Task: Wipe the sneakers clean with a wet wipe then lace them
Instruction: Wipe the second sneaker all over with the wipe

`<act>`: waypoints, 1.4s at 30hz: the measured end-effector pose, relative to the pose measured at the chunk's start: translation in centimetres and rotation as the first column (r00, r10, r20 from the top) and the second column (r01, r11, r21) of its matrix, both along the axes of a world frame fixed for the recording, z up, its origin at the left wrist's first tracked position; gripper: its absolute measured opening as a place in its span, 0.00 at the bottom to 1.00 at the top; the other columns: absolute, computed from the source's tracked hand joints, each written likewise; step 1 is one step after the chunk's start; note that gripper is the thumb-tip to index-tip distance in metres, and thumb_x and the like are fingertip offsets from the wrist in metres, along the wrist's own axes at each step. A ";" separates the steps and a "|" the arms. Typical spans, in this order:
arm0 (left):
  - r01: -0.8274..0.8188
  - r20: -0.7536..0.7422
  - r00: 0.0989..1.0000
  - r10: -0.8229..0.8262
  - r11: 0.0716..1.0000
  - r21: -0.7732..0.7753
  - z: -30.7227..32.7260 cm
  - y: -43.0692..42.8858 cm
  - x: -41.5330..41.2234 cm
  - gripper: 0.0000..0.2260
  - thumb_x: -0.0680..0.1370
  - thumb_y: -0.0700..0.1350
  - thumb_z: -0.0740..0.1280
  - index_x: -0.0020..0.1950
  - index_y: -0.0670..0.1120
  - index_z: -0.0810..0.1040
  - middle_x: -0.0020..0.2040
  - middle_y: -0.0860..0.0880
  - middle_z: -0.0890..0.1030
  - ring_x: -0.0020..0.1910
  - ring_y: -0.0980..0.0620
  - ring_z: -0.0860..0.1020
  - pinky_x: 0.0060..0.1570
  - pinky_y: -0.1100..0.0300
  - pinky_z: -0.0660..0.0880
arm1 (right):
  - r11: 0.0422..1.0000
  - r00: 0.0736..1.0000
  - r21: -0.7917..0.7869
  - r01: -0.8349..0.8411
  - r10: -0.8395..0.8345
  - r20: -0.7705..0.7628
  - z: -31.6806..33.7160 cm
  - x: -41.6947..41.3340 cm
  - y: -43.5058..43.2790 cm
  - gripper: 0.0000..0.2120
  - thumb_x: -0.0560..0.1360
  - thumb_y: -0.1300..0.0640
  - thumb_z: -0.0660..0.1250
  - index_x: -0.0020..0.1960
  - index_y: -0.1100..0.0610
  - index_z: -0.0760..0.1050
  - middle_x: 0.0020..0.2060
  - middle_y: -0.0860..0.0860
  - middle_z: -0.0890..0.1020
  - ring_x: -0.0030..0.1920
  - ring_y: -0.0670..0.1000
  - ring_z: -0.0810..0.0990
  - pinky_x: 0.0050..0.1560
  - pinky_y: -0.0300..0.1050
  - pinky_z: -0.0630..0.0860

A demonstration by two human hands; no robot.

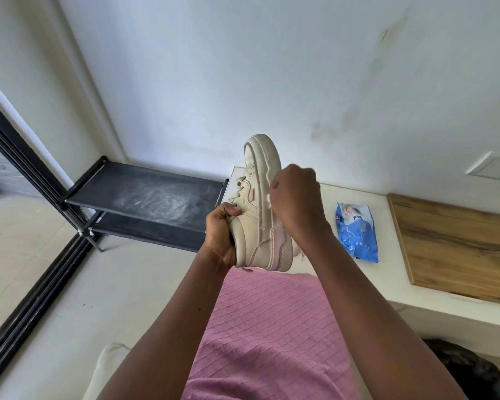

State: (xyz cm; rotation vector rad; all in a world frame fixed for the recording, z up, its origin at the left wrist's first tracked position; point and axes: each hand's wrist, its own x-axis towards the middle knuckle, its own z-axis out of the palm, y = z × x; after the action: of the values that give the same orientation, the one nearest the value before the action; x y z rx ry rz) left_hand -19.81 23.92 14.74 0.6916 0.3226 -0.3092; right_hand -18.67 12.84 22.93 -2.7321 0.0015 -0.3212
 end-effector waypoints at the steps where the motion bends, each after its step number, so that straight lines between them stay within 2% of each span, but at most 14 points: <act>1: 0.010 0.001 1.000 -0.010 1.000 0.008 0.2 -0.1 -0.1 0.23 0.60 0.41 0.62 0.54 0.40 0.74 0.46 0.41 0.76 0.42 0.43 0.75 0.48 0.51 0.73 | 0.999 0.998 0.018 0.043 -0.043 0.048 0.2 0.5 0.2 0.10 0.76 0.67 0.56 0.47 0.66 0.76 0.44 0.61 0.80 0.48 0.61 0.78 0.43 0.47 0.73; 3: 0.018 0.005 1.000 -0.019 1.000 0.022 0.5 -0.2 -0.1 0.22 0.58 0.41 0.63 0.52 0.40 0.74 0.46 0.41 0.75 0.42 0.43 0.74 0.47 0.51 0.72 | 0.993 0.990 0.063 0.101 -0.107 0.097 0.7 1.6 0.3 0.10 0.75 0.68 0.56 0.44 0.66 0.76 0.42 0.61 0.80 0.47 0.61 0.78 0.39 0.44 0.68; 7: 0.063 0.021 0.998 -0.063 0.997 0.039 1.1 -0.5 -0.3 0.17 0.62 0.40 0.58 0.49 0.40 0.77 0.43 0.41 0.77 0.40 0.43 0.75 0.46 0.53 0.72 | 0.986 0.962 0.125 0.107 -0.134 0.239 1.4 3.0 0.3 0.11 0.73 0.69 0.58 0.46 0.66 0.79 0.45 0.61 0.80 0.46 0.61 0.77 0.39 0.46 0.69; 11: 0.045 0.012 0.999 -0.046 0.999 0.028 1.3 -0.7 -0.5 0.18 0.62 0.40 0.59 0.49 0.40 0.76 0.44 0.41 0.76 0.40 0.43 0.75 0.46 0.52 0.72 | 0.987 0.933 0.158 -0.022 -0.036 0.358 0.4 3.3 0.3 0.11 0.70 0.71 0.59 0.43 0.66 0.80 0.43 0.61 0.81 0.43 0.63 0.78 0.40 0.51 0.75; 14: 0.029 0.018 0.999 -0.030 0.998 0.052 1.5 -0.6 0.0 0.17 0.62 0.40 0.58 0.48 0.39 0.76 0.42 0.41 0.77 0.37 0.43 0.76 0.43 0.54 0.74 | 0.991 0.901 0.038 -0.125 0.097 0.423 -2.2 2.4 0.3 0.14 0.65 0.77 0.61 0.45 0.66 0.79 0.44 0.59 0.81 0.44 0.62 0.78 0.41 0.50 0.76; 19: 0.031 0.012 0.999 -0.032 0.998 0.056 1.3 -0.5 -0.2 0.20 0.63 0.41 0.58 0.53 0.38 0.75 0.43 0.39 0.77 0.39 0.42 0.76 0.46 0.52 0.74 | 0.982 0.843 0.045 -0.185 0.135 0.521 -4.8 -0.3 -0.2 0.16 0.68 0.67 0.54 0.43 0.66 0.80 0.40 0.58 0.82 0.38 0.59 0.80 0.36 0.45 0.78; 21: 0.014 0.028 0.999 -0.015 0.999 0.046 1.2 -0.2 0.0 0.21 0.64 0.41 0.59 0.55 0.38 0.75 0.45 0.39 0.78 0.41 0.42 0.77 0.48 0.52 0.74 | 0.974 0.827 0.019 -0.227 0.182 0.531 -5.8 -1.8 -0.2 0.13 0.69 0.67 0.57 0.43 0.67 0.81 0.40 0.59 0.83 0.37 0.57 0.82 0.37 0.45 0.79; 24: 0.027 0.054 0.998 -0.031 0.997 0.065 1.5 0.1 0.2 0.17 0.65 0.42 0.60 0.50 0.38 0.78 0.41 0.39 0.79 0.37 0.43 0.78 0.43 0.54 0.77 | 0.957 0.818 0.037 -0.286 0.224 0.529 -6.9 -3.0 -0.7 0.12 0.63 0.74 0.64 0.43 0.69 0.81 0.40 0.60 0.84 0.37 0.58 0.83 0.35 0.47 0.81; 30: 0.077 0.052 0.995 -0.085 0.988 0.132 2.1 -1.1 -0.3 0.13 0.71 0.39 0.55 0.45 0.40 0.78 0.36 0.41 0.80 0.32 0.45 0.78 0.39 0.56 0.75 | 0.974 0.787 0.050 -0.221 0.148 0.599 -5.1 -0.3 -1.9 0.14 0.67 0.69 0.58 0.42 0.67 0.82 0.40 0.58 0.83 0.41 0.57 0.82 0.42 0.43 0.77; 33: 0.111 0.045 0.992 -0.118 0.984 0.136 2.1 -1.5 -0.3 0.13 0.71 0.40 0.54 0.45 0.40 0.78 0.35 0.42 0.80 0.32 0.45 0.78 0.39 0.56 0.75 | 0.988 0.805 0.038 -0.150 0.100 0.584 -3.5 2.4 -2.6 0.10 0.63 0.74 0.65 0.39 0.64 0.81 0.38 0.56 0.83 0.38 0.58 0.80 0.39 0.43 0.73; 35: 0.121 0.033 0.991 -0.126 0.984 0.134 2.1 -1.7 -0.3 0.13 0.72 0.40 0.54 0.45 0.40 0.77 0.35 0.42 0.80 0.31 0.45 0.78 0.38 0.57 0.75 | 0.991 0.827 0.060 -0.119 0.066 0.559 -2.6 4.0 -3.2 0.10 0.62 0.74 0.65 0.37 0.62 0.79 0.35 0.55 0.83 0.35 0.58 0.79 0.36 0.42 0.69; 39: 0.160 0.072 0.983 -0.169 0.980 0.117 2.5 -2.1 0.0 0.14 0.76 0.41 0.53 0.45 0.39 0.77 0.33 0.41 0.81 0.29 0.45 0.80 0.31 0.58 0.78 | 0.988 0.817 0.063 -0.144 0.082 0.571 -2.4 4.8 -3.4 0.13 0.61 0.77 0.65 0.37 0.63 0.80 0.35 0.55 0.83 0.35 0.59 0.79 0.35 0.42 0.69; 41: 0.160 0.085 0.983 -0.165 0.985 0.072 2.7 -2.1 0.1 0.16 0.78 0.44 0.54 0.48 0.38 0.78 0.37 0.40 0.82 0.33 0.44 0.82 0.35 0.56 0.80 | 0.978 0.795 0.075 -0.194 0.112 0.597 -3.2 3.7 -3.2 0.13 0.62 0.75 0.63 0.39 0.64 0.81 0.37 0.56 0.83 0.37 0.58 0.81 0.38 0.43 0.72; 42: 0.150 0.094 0.984 -0.153 0.988 0.042 2.8 -2.0 0.1 0.16 0.78 0.47 0.55 0.52 0.38 0.78 0.42 0.39 0.83 0.38 0.43 0.82 0.41 0.54 0.80 | 0.970 0.786 0.082 -0.227 0.132 0.604 -3.6 3.1 -3.1 0.13 0.64 0.73 0.60 0.39 0.64 0.82 0.38 0.56 0.84 0.38 0.57 0.82 0.38 0.43 0.75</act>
State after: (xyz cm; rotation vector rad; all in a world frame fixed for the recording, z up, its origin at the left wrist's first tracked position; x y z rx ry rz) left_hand -19.72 21.88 17.53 0.7650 0.1830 -0.4140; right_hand -15.59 9.75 19.37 -2.3406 -0.3897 -1.0636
